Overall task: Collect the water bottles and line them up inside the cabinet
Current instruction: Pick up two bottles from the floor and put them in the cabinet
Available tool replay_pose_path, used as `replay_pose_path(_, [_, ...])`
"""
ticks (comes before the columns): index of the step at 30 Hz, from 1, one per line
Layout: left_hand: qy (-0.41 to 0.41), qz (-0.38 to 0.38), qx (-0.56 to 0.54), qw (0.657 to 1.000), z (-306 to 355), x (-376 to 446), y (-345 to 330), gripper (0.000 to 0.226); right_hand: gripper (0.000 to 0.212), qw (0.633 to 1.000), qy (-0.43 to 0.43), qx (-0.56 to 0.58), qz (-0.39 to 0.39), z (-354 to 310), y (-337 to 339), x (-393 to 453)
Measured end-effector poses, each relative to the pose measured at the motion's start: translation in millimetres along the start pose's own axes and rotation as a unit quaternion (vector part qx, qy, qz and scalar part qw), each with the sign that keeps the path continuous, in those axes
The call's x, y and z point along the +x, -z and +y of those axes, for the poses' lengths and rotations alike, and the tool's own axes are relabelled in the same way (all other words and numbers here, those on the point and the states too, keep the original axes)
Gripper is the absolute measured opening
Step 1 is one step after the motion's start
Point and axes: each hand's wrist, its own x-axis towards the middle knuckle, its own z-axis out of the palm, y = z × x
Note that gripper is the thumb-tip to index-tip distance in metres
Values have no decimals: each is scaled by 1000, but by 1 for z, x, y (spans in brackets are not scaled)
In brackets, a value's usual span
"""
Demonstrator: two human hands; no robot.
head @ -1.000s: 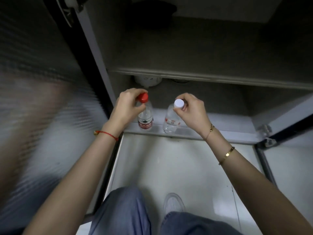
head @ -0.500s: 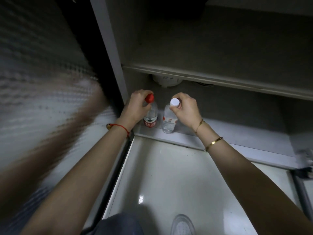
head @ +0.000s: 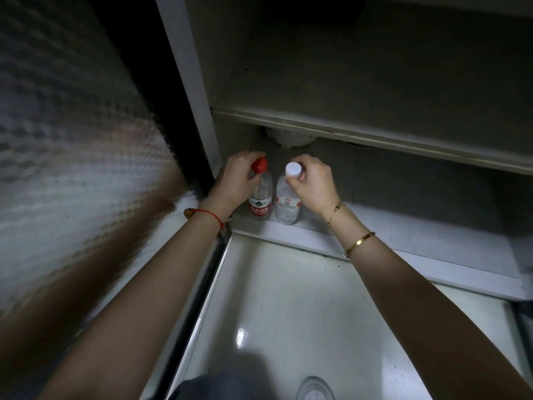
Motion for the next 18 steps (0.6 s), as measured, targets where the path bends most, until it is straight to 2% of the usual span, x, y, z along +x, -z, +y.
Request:
replay_pose_path(8, [28, 9, 4, 1000, 9, -10, 3, 57, 39, 1000, 7, -20, 5, 3, 12, -20])
replay_pose_path(12, [-8, 29, 34, 999, 17, -31, 14, 59, 37, 997, 14, -75, 1, 9, 27, -45])
replay_pose_path(18, [-75, 57, 87, 992, 33, -81, 30, 50, 36, 990, 29, -140, 12, 15, 52, -95])
